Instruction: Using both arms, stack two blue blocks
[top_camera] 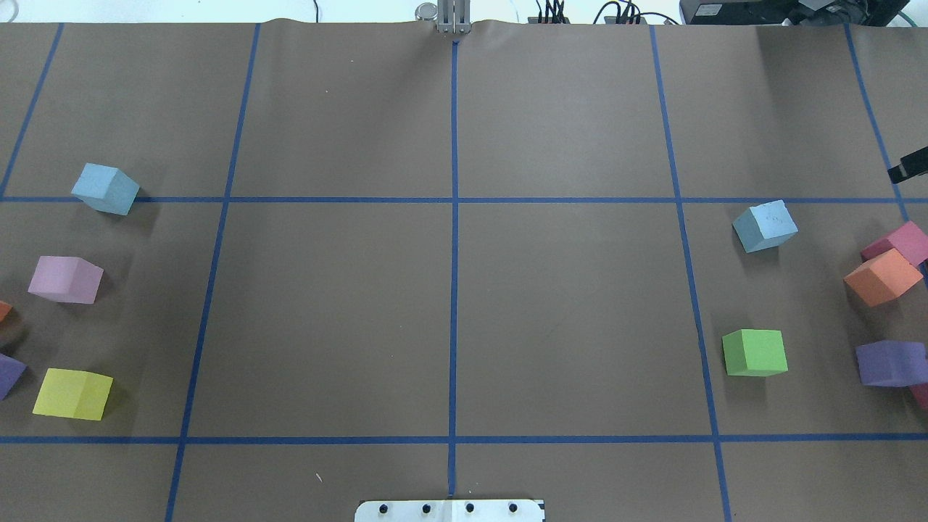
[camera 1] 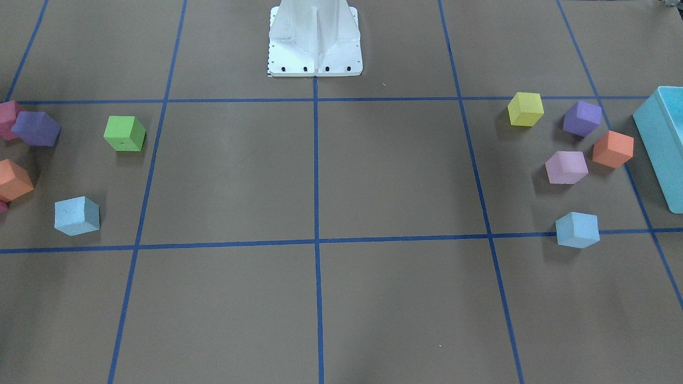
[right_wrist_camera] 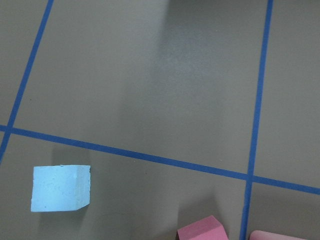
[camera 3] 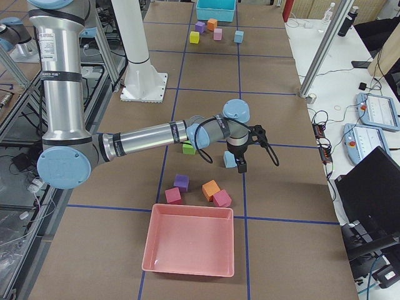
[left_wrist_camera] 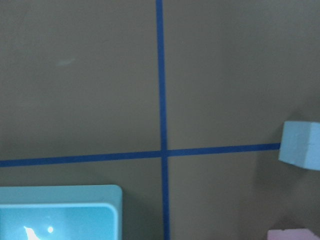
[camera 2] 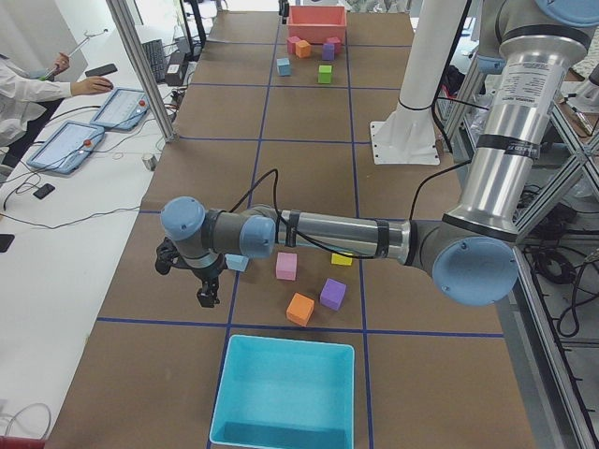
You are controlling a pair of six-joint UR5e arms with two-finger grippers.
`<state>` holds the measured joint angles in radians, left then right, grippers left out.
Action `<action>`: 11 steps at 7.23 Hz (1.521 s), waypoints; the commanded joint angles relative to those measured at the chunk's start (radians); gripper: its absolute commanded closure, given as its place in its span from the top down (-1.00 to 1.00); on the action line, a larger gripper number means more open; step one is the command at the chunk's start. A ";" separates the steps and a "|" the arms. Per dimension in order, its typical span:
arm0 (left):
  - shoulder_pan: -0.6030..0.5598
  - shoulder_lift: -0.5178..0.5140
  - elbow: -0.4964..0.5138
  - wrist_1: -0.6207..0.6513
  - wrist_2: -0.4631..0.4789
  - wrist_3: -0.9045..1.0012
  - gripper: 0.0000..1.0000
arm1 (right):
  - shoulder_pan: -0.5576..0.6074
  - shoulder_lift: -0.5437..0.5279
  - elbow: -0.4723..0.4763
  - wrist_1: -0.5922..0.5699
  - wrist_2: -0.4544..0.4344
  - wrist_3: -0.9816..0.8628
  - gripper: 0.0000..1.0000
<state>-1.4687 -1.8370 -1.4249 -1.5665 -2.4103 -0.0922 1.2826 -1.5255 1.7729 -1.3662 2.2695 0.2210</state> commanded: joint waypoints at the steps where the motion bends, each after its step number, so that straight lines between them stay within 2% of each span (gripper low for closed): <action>1: 0.150 -0.073 -0.049 -0.012 0.002 -0.229 1.00 | -0.180 0.095 -0.024 -0.007 -0.091 0.080 1.00; 2: 0.231 -0.079 -0.069 -0.015 0.008 -0.313 1.00 | -0.206 0.125 -0.027 -0.001 -0.087 0.180 1.00; 3: 0.261 -0.079 -0.051 -0.058 0.010 -0.323 1.00 | -0.244 0.130 -0.036 0.007 -0.094 0.195 1.00; 5: 0.278 -0.080 -0.016 -0.095 0.010 -0.337 0.99 | -0.261 0.145 -0.069 0.012 -0.096 0.193 1.00; 7: 0.297 -0.080 0.055 -0.183 0.066 -0.339 0.98 | -0.263 0.145 -0.114 0.015 -0.097 0.193 1.00; 9: 0.306 -0.080 0.073 -0.185 0.068 -0.336 0.97 | -0.263 0.145 -0.116 0.013 -0.099 0.196 1.00; 11: 0.324 -0.096 0.127 -0.240 0.068 -0.333 0.96 | -0.263 0.143 -0.119 0.013 -0.119 0.202 1.00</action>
<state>-1.1557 -1.9244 -1.3304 -1.7767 -2.3431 -0.4263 1.0202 -1.3814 1.6559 -1.3528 2.1628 0.4211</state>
